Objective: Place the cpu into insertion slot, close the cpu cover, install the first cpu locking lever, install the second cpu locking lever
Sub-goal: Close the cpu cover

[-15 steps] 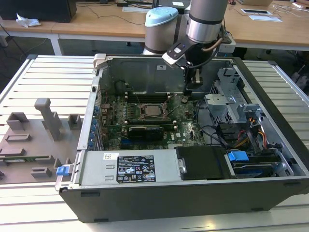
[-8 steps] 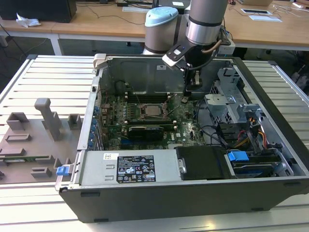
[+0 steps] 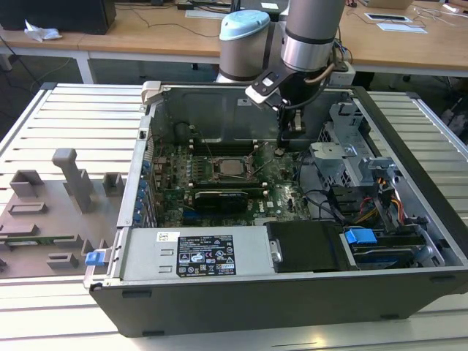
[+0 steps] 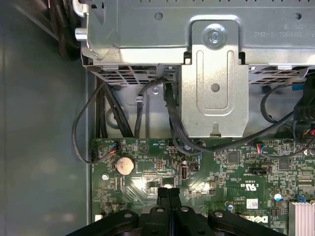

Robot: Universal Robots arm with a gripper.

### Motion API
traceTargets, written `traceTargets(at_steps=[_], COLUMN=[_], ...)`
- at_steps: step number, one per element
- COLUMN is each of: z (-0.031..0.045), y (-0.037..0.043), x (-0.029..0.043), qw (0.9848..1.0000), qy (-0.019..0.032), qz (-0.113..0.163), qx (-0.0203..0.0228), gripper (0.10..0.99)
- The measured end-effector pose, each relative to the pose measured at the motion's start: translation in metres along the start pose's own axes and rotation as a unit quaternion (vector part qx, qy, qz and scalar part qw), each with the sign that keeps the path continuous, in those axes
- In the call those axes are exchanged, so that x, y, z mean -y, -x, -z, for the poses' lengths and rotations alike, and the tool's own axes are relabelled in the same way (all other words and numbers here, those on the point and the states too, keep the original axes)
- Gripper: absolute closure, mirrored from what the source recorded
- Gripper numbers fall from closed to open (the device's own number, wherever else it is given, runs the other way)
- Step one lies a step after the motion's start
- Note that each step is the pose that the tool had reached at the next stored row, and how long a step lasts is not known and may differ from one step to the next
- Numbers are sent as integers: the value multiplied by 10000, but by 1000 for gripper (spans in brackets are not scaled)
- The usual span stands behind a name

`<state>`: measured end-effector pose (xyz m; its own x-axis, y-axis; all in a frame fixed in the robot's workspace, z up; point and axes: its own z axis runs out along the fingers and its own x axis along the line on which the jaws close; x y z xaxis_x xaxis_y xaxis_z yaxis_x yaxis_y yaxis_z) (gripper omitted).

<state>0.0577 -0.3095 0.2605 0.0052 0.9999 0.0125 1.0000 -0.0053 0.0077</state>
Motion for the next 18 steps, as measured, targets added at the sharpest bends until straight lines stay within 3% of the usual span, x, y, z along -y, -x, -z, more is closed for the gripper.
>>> traceTargets(at_steps=[13,18], z=[-97,-112], y=[1,2], x=[6,103], qw=[10000,10000], qy=[0,0], qz=[-1,0], qx=[2,1], gripper=[980,980])
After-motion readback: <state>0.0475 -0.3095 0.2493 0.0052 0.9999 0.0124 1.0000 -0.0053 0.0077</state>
